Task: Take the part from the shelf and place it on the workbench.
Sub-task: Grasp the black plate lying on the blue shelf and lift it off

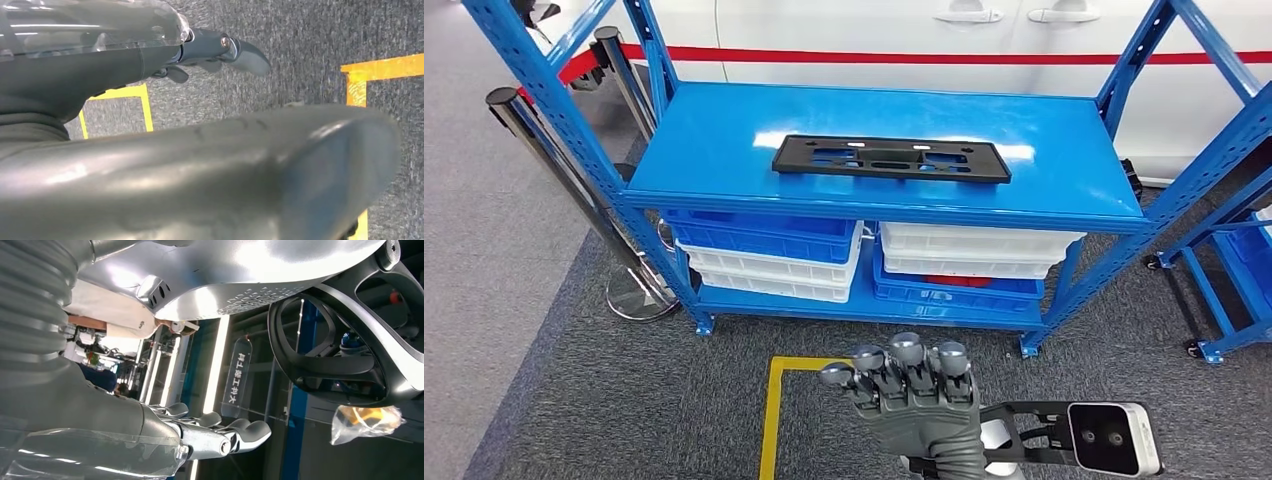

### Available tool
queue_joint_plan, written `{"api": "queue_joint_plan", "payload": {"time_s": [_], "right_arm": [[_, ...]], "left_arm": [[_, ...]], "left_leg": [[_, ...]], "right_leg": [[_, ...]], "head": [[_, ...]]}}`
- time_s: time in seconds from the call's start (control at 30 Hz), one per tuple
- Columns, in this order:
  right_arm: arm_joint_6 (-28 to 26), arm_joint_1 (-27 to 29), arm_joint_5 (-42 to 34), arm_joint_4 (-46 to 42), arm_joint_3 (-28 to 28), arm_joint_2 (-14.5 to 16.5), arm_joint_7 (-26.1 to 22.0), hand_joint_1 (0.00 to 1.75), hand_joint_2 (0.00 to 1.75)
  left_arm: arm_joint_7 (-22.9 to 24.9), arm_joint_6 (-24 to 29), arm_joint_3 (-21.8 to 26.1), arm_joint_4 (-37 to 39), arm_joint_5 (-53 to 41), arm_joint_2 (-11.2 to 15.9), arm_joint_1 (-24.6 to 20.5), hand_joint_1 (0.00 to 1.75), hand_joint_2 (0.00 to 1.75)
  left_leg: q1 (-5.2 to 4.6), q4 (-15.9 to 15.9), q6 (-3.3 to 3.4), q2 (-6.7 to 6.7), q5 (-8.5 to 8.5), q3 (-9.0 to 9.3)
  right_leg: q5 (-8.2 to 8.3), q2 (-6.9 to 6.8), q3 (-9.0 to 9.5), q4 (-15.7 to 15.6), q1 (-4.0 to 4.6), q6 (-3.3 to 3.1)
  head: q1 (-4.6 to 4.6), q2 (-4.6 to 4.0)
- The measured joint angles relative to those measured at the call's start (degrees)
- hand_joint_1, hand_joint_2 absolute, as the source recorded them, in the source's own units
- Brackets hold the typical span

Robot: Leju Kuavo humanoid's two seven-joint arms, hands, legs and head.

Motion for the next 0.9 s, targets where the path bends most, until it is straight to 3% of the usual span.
{"api": "queue_joint_plan", "payload": {"time_s": [0.07,0.13,0.17,0.2,0.23,0.33,0.4,0.47,0.53,0.57,0.63,0.67,0.7,0.73,0.77,0.83,0.9], "right_arm": [[0.09,0.0,0.02,-0.01,0.0,0.02,0.0,0.0,1.75],[0.17,0.0,0.02,0.03,0.0,0.02,0.0,0.0,1.75],[0.2,0.01,0.03,0.07,0.0,0.02,0.0,0.0,1.75],[0.21,0.01,0.02,0.11,0.0,0.02,0.0,0.0,1.75],[0.22,0.01,0.02,0.16,0.0,0.02,0.0,0.0,1.75],[0.22,-0.05,0.01,0.2,0.02,0.02,0.0,0.0,1.75],[0.22,-0.11,-0.01,0.2,0.03,0.02,0.0,0.0,1.75],[0.22,-0.15,-0.03,0.21,0.04,0.02,0.0,0.0,1.75],[0.22,-0.2,-0.03,0.21,0.04,0.02,0.0,0.0,1.75],[0.22,-0.23,-0.04,0.2,0.04,0.02,0.0,0.0,1.75],[0.22,-0.23,-0.05,0.21,0.04,0.02,0.0,0.0,1.75],[0.21,-0.2,-0.05,0.21,0.04,0.02,0.0,0.0,1.75],[0.2,-0.17,-0.05,0.22,0.04,0.02,0.0,0.0,1.75],[0.19,-0.15,-0.05,0.22,0.04,0.02,0.0,0.0,1.75],[0.16,-0.13,-0.05,0.22,0.04,0.02,0.0,0.0,1.75],[0.13,-0.14,-0.04,0.2,0.04,0.02,0.0,0.0,1.75],[0.11,-0.12,-0.02,0.17,0.04,0.02,0.0,0.0,1.75]], "left_arm": [[-0.16,0.26,0.01,0.0,0.28,0.04,-0.01,0.0,0.0],[-0.59,0.25,0.05,0.0,0.78,0.05,0.1,0.0,0.0],[-0.86,0.23,0.09,0.0,0.97,0.05,0.19,0.0,0.0],[-1.1,0.22,0.11,0.0,1.11,0.06,0.29,0.0,0.0],[-1.27,0.22,0.14,0.0,1.19,0.07,0.36,0.0,0.0],[-1.42,0.26,0.17,0.03,1.2,0.09,0.37,0.0,0.0],[-1.42,0.26,0.18,0.07,1.2,0.08,0.36,0.0,0.0],[-1.42,0.27,0.2,0.08,1.2,0.08,0.47,0.0,0.0],[-1.31,0.31,0.22,0.07,1.17,0.08,0.5,0.0,0.0],[-1.17,0.34,0.23,0.07,1.14,0.08,0.44,0.0,0.0],[-0.83,0.42,0.23,0.08,1.05,0.08,0.36,0.0,0.0],[-0.67,0.46,0.23,0.08,1.02,0.08,0.38,0.0,0.0],[-0.53,0.5,0.23,0.08,1.01,0.08,0.4,0.0,0.0],[-0.41,0.54,0.23,0.09,1.01,0.08,0.42,0.0,0.0],[-0.31,0.56,0.23,0.09,1.0,0.08,0.43,0.0,0.0],[-0.22,0.57,0.23,0.09,0.94,0.06,0.41,0.0,0.0],[-0.15,0.58,0.23,0.09,0.78,0.03,0.41,0.0,0.0]], "left_leg": [[0.15,3.14,-0.66,0.02,-2.19,-1.26],[0.72,10.22,-1.36,0.02,-5.76,-4.5],[1.04,13.36,-1.69,0.03,-6.86,-6.0],[1.34,14.89,-2.02,0.04,-6.93,-6.76],[1.63,14.01,-2.32,0.06,-5.78,-6.35],[2.22,3.18,-2.81,0.11,-0.59,-1.13],[2.08,-0.01,-2.22,-0.01,-0.08,0.33],[1.83,-0.09,-1.26,-0.09,-0.03,0.24],[1.81,-0.4,-0.38,-0.05,0.25,0.33],[1.83,-0.56,0.03,-0.03,0.39,0.36],[1.7,-0.59,0.46,0.01,0.42,0.31],[1.58,-0.57,0.57,0.03,0.41,0.29],[1.47,-0.56,0.65,0.02,0.38,0.31],[1.37,-0.54,0.7,-0.01,0.35,0.37],[1.28,-0.53,0.71,-0.07,0.29,0.48],[1.07,-0.45,0.53,-0.19,0.11,0.66],[0.89,-0.36,0.06,-0.21,-0.07,0.6]], "right_leg": [[0.36,-0.16,0.47,-0.82,-0.46,-0.26],[0.38,-0.28,0.48,-0.89,-0.47,-0.4],[0.37,-0.32,0.44,-0.87,-0.49,-0.4],[0.34,-0.34,0.42,-0.82,-0.55,-0.37],[0.28,-0.32,0.43,-0.73,-0.67,-0.26],[-0.24,-0.23,0.43,-0.01,-0.97,0.62],[-0.4,-0.19,0.22,0.36,-0.85,1.35],[-0.31,-0.17,0.16,0.32,-0.87,2.0],[-1.28,-0.12,-0.25,1.49,-1.15,2.52],[-2.66,-0.09,-1.21,3.66,-1.22,2.7],[-6.29,-0.06,-4.69,10.9,-1.24,2.81],[-7.52,-0.05,-6.48,14.42,-1.22,2.82],[-7.73,-0.05,-7.53,16.37,-1.21,2.77],[-6.82,-0.05,-7.55,16.16,-1.19,2.62],[-5.07,-0.05,-6.57,13.94,-1.13,2.37],[-1.32,-0.03,-2.95,6.28,-0.77,1.64],[0.0,0.03,-0.86,1.49,-0.4,1.19]], "head": [[-0.17,0.0],[-0.31,0.01],[-0.31,0.01],[-0.31,0.0],[-0.31,0.0],[-0.31,0.01],[-0.23,0.01],[-0.15,0.01],[-0.15,0.01],[-0.14,0.0],[-0.11,0.0],[-0.12,0.0],[-0.12,0.0],[-0.12,0.0],[-0.11,0.01],[-0.12,0.0],[-0.15,0.0]]}}
